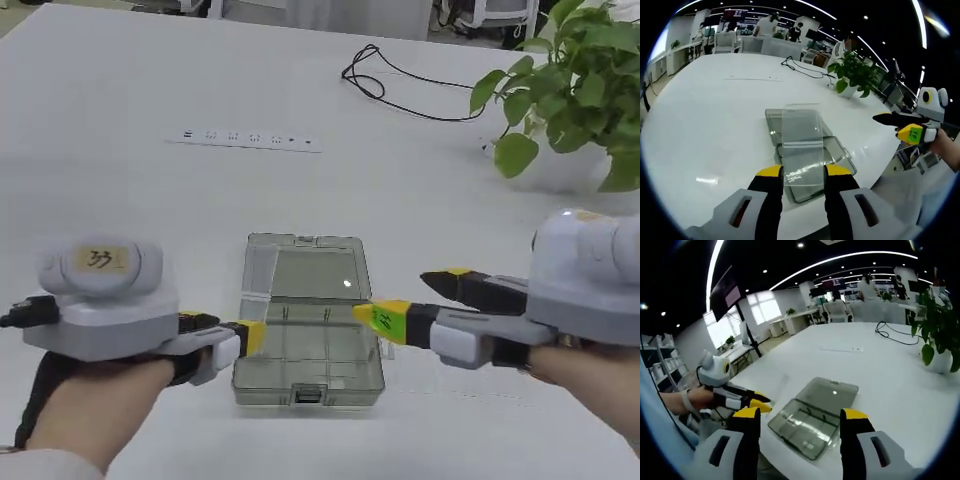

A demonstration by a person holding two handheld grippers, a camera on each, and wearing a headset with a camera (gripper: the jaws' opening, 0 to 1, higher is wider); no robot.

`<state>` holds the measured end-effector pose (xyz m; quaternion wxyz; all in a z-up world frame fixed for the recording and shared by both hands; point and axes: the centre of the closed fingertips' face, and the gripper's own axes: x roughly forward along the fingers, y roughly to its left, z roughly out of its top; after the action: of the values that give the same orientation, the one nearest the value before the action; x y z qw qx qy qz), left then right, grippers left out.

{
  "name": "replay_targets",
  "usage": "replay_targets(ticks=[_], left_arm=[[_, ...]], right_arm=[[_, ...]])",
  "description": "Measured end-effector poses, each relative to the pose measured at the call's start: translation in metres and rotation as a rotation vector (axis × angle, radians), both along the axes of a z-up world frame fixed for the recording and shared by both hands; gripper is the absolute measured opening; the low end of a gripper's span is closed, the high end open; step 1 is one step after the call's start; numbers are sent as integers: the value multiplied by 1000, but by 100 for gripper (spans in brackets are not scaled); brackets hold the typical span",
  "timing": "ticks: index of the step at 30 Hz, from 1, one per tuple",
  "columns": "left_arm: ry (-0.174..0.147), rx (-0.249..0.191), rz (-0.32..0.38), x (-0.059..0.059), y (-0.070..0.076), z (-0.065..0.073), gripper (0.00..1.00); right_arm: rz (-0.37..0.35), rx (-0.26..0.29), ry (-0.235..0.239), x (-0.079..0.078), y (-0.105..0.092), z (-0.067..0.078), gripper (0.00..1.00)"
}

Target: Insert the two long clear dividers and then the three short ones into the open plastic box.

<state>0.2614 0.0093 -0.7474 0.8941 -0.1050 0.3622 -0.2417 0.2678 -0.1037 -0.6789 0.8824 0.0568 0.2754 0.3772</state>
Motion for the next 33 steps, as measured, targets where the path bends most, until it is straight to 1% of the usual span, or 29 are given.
replay_targets(ticks=[2, 6, 9, 11, 14, 16, 17, 22, 24, 27, 29, 31, 33], left_arm=[[-12, -20, 5, 1, -5, 2, 30], [-28, -47, 5, 1, -15, 7, 30], [-41, -44, -7, 0, -21, 9, 30], [-47, -57, -11, -1, -24, 10, 30], [-63, -69, -12, -1, -27, 14, 30], [-72, -72, -16, -2, -30, 15, 30], [-71, -74, -19, -2, -31, 15, 30], [-78, -88, -24, -3, -36, 18, 30], [-83, -82, -27, -3, -37, 17, 30], [-82, -95, -25, -4, -39, 17, 30], [-79, -96, -22, -4, -38, 17, 30], [-80, -102, -21, -4, -38, 17, 30], [-80, -95, -26, -4, -38, 16, 30]], right_arm=[[-5, 22, -6, 4, 6, 3, 61], [-4, 77, 50, 9, 25, 1, 53], [-2, 98, 82, 13, 30, -5, 48], [12, 94, 86, 12, 36, -7, 44], [2, 114, 127, 14, 44, -13, 39], [0, 114, 141, 15, 46, -16, 35], [1, 119, 140, 15, 48, -16, 34], [-13, 139, 185, 17, 55, -18, 27], [-16, 151, 201, 19, 56, -19, 26], [-16, 142, 209, 21, 57, -22, 22], [-13, 145, 221, 20, 59, -23, 19], [-13, 151, 230, 22, 58, -24, 15], [-12, 146, 241, 23, 58, -26, 13]])
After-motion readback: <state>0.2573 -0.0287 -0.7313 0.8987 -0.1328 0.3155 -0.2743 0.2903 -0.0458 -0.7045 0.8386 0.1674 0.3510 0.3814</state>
